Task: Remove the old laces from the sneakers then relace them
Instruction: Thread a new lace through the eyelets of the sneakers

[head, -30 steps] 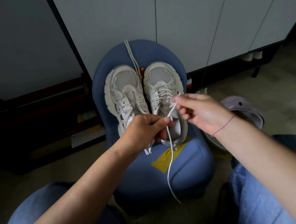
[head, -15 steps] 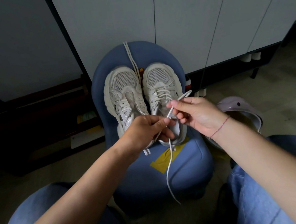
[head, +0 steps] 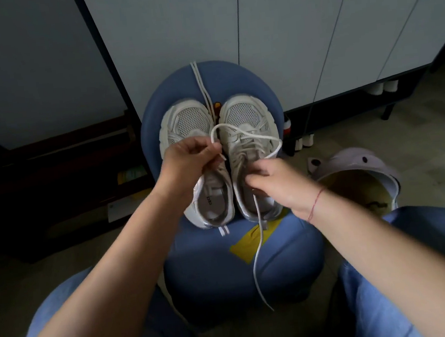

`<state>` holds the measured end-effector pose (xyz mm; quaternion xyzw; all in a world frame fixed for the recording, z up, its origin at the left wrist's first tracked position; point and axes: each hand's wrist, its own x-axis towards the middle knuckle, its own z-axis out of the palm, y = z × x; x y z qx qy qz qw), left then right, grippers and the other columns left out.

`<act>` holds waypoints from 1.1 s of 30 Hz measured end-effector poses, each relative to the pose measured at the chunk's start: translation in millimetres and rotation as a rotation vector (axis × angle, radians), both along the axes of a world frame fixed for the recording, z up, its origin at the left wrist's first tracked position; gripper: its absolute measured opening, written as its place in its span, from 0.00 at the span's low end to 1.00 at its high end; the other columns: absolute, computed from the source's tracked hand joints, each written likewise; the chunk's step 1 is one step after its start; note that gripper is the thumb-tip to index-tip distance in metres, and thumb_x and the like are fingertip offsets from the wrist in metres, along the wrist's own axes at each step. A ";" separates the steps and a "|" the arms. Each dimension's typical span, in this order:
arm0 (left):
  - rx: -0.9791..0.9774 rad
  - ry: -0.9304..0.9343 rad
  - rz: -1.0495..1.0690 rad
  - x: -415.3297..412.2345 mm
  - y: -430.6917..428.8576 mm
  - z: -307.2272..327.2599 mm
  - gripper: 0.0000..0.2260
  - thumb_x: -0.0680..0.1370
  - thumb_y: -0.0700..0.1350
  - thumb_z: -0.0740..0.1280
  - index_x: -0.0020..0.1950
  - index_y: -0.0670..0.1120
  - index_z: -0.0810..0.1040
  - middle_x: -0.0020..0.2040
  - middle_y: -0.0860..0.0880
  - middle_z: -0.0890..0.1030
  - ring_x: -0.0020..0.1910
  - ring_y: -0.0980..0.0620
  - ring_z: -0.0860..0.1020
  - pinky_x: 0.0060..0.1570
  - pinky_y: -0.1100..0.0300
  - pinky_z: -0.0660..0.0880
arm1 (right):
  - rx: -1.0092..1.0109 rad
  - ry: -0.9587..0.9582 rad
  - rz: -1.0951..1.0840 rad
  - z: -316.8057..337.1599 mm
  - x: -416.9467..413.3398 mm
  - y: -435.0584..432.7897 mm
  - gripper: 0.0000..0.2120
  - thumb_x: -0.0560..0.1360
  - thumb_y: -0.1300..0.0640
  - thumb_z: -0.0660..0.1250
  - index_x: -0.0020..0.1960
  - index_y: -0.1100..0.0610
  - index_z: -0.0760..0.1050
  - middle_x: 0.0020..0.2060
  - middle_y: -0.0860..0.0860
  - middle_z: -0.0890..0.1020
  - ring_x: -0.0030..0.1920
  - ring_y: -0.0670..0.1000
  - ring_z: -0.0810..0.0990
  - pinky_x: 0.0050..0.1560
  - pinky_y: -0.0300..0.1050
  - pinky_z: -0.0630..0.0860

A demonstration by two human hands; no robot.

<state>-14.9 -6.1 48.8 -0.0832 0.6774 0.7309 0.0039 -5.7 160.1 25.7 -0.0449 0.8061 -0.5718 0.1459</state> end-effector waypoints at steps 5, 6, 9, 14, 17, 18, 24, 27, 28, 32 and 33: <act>-0.041 -0.001 0.045 -9.8 7.9 -9.9 0.07 0.73 0.29 0.71 0.43 0.41 0.79 0.33 0.47 0.81 0.31 0.56 0.81 0.37 0.65 0.80 | -0.289 -0.124 -0.071 -9.2 -2.8 -14.3 0.14 0.76 0.69 0.60 0.46 0.53 0.78 0.44 0.56 0.82 0.48 0.57 0.81 0.54 0.49 0.77; -0.076 0.003 0.038 -10.7 9.7 -11.5 0.08 0.73 0.29 0.71 0.43 0.41 0.79 0.35 0.46 0.81 0.32 0.55 0.81 0.38 0.64 0.80 | -0.345 -0.138 -0.070 -8.9 -2.5 -14.8 0.14 0.77 0.71 0.58 0.48 0.56 0.77 0.43 0.55 0.81 0.45 0.54 0.80 0.50 0.45 0.77; -0.218 0.019 0.008 -11.8 14.2 -14.6 0.09 0.71 0.30 0.74 0.43 0.42 0.80 0.37 0.47 0.82 0.35 0.54 0.82 0.39 0.64 0.81 | -0.489 -0.191 -0.066 -7.4 -1.8 -12.5 0.15 0.77 0.73 0.56 0.51 0.58 0.77 0.40 0.54 0.81 0.39 0.48 0.81 0.41 0.37 0.78; -0.344 0.048 0.020 -12.9 14.7 -16.6 0.09 0.69 0.33 0.76 0.43 0.44 0.80 0.37 0.48 0.83 0.37 0.53 0.82 0.41 0.62 0.81 | -0.570 -0.236 -0.020 -1.9 -0.1 -6.9 0.17 0.77 0.73 0.55 0.48 0.56 0.77 0.40 0.52 0.81 0.37 0.44 0.81 0.44 0.36 0.77; -0.328 0.029 0.049 -14.1 11.5 -16.7 0.09 0.70 0.32 0.76 0.46 0.40 0.80 0.38 0.46 0.83 0.37 0.52 0.82 0.41 0.62 0.80 | -0.580 -0.243 -0.021 -1.5 0.6 -5.4 0.17 0.77 0.73 0.55 0.47 0.55 0.78 0.40 0.51 0.81 0.39 0.45 0.80 0.48 0.39 0.76; -0.326 0.027 0.053 -14.3 10.5 -17.0 0.09 0.69 0.32 0.76 0.46 0.40 0.80 0.37 0.46 0.83 0.37 0.51 0.82 0.42 0.60 0.80 | -0.583 -0.242 -0.019 -1.6 0.6 -5.1 0.17 0.77 0.73 0.55 0.47 0.56 0.78 0.40 0.51 0.81 0.40 0.46 0.80 0.48 0.40 0.76; -0.453 0.050 0.057 -12.3 12.9 -20.1 0.09 0.70 0.34 0.76 0.43 0.44 0.81 0.38 0.46 0.83 0.40 0.47 0.84 0.48 0.48 0.82 | -0.587 -0.246 -0.025 -0.8 1.5 -4.1 0.18 0.77 0.73 0.54 0.46 0.56 0.78 0.40 0.51 0.81 0.40 0.46 0.80 0.48 0.40 0.75; -0.495 0.059 0.057 -11.9 13.4 -18.6 0.09 0.70 0.35 0.76 0.40 0.47 0.80 0.36 0.48 0.83 0.37 0.49 0.83 0.47 0.48 0.82 | -0.593 -0.256 -0.043 -0.3 1.5 -4.3 0.18 0.77 0.73 0.54 0.47 0.56 0.78 0.41 0.52 0.81 0.41 0.47 0.79 0.46 0.39 0.75; -0.511 0.063 0.057 -11.9 13.0 -18.2 0.09 0.71 0.35 0.76 0.40 0.47 0.80 0.36 0.48 0.83 0.36 0.49 0.83 0.46 0.48 0.82 | -0.591 -0.257 -0.047 -0.2 1.5 -4.0 0.18 0.77 0.72 0.54 0.47 0.56 0.78 0.41 0.52 0.81 0.41 0.47 0.79 0.46 0.39 0.75; -0.531 0.077 0.052 -10.9 12.0 -17.0 0.07 0.71 0.35 0.76 0.43 0.44 0.81 0.36 0.46 0.84 0.36 0.47 0.84 0.44 0.46 0.82 | -0.586 -0.263 -0.046 -0.6 1.4 -3.2 0.17 0.78 0.72 0.55 0.47 0.55 0.78 0.41 0.52 0.81 0.42 0.47 0.79 0.46 0.39 0.75; -0.533 0.076 0.049 -10.9 11.9 -16.8 0.07 0.71 0.35 0.76 0.43 0.43 0.81 0.36 0.45 0.84 0.35 0.48 0.83 0.44 0.46 0.82 | -0.587 -0.264 -0.047 -0.8 1.2 -3.5 0.17 0.78 0.71 0.55 0.47 0.55 0.78 0.41 0.52 0.81 0.42 0.47 0.79 0.46 0.39 0.75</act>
